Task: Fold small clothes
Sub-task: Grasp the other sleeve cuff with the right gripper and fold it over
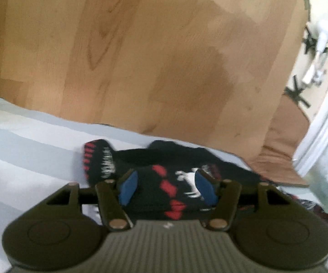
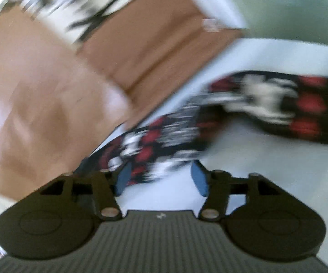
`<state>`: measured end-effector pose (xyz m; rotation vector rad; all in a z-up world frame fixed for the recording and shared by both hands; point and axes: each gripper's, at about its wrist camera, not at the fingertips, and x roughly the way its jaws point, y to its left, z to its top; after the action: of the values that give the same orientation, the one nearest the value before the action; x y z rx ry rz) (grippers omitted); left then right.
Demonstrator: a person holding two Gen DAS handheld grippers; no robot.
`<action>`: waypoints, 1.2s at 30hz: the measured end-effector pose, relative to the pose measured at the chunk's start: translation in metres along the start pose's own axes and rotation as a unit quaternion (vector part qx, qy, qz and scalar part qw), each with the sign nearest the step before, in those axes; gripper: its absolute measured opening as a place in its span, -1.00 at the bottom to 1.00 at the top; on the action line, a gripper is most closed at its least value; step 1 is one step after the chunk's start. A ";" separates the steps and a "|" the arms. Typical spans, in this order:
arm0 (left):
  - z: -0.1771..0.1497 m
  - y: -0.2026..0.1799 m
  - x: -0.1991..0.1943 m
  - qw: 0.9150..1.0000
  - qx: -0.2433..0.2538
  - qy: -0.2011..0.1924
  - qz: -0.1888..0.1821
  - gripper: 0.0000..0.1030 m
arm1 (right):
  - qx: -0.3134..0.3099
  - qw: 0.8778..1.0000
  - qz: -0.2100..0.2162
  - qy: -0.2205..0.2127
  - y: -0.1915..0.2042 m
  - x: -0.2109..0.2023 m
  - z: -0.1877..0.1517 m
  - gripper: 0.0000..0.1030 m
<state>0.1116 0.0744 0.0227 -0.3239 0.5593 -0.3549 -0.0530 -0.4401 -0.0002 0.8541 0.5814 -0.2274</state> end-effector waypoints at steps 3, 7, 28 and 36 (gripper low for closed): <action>-0.007 -0.019 0.003 0.999 0.023 0.010 -0.026 0.23 | 0.069 0.997 0.039 -0.017 -0.022 -0.004 0.011 0.52; -0.023 -0.039 0.013 0.996 0.089 0.024 -0.011 0.23 | 0.082 0.995 -0.003 -0.062 -0.024 0.011 0.030 0.58; 0.008 0.031 -0.001 0.992 -0.102 0.018 -0.071 0.27 | -0.247 0.953 0.173 -0.019 0.294 0.135 -0.005 -0.77; 0.015 0.066 -0.006 0.985 -0.164 -0.001 -0.061 0.32 | -0.269 0.931 0.220 0.110 0.341 0.214 -0.133 -0.79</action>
<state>0.1314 0.1383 0.0120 -0.6784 0.5986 -0.3801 0.2123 -0.1109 0.0296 0.4533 0.6048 0.4296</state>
